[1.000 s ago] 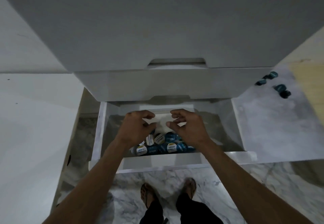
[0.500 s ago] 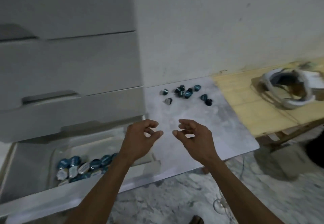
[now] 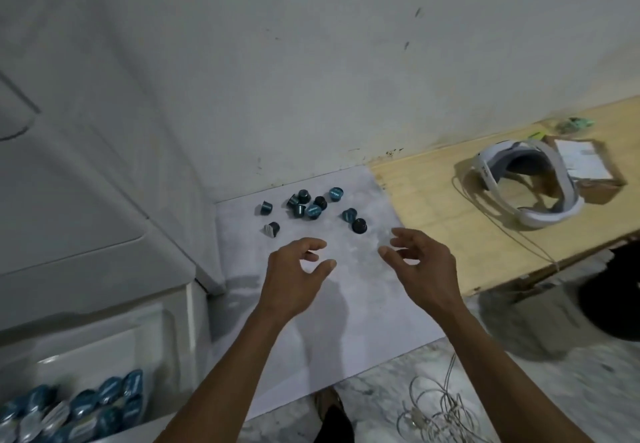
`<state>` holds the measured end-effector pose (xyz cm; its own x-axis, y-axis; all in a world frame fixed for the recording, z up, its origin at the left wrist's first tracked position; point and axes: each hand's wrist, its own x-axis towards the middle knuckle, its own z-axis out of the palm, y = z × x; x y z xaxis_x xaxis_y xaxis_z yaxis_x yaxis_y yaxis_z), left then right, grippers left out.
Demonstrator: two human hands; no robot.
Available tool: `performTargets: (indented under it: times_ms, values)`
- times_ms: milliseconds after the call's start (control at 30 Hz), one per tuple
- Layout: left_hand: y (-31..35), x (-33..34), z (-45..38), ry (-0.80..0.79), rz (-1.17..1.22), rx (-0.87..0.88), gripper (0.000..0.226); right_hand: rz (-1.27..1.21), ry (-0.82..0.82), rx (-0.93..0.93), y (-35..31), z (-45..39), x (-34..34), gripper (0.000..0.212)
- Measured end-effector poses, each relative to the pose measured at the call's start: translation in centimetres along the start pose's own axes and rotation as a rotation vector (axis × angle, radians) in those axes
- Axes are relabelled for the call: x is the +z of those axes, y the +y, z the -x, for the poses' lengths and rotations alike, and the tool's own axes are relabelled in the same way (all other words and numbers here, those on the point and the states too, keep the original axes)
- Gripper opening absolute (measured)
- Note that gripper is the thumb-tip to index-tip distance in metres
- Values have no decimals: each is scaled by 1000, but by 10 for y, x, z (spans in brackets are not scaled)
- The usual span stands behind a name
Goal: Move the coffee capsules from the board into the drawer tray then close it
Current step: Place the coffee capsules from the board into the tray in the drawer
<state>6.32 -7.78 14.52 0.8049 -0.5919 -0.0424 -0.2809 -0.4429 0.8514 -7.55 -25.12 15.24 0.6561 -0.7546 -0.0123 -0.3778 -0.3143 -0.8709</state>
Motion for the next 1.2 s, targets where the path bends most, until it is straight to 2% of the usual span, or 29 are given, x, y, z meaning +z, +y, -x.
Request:
performTargets:
  times_ms: [167,300,533,633,767,933,1067,1200]
  values:
    - [-11,21,-67,-41,-60,20,32,91,-67,38,16,-57,17,42]
    - [-19,41,-115,-147,-173,42,36,202,-145,92,33,-97,41,43]
    - [-44,94,-185,-310,-340,77,49,422,-286,80,64,-151,81,48]
    - [-54,112,-201,-359,-449,95,53,452,-337,103,75,-165,93,42]
    - [-64,126,-214,-378,-499,85,44,485,-363,57,92,-177,101,27]
    - [-63,137,-225,-370,-467,74,18,488,-391,-8,108,-186,99,17]
    - [-65,143,-236,-365,-449,61,19,516,-411,-101,113,-191,88,17]
    - [-62,148,-242,-337,-456,-8,25,542,-454,-174,117,-198,79,8]
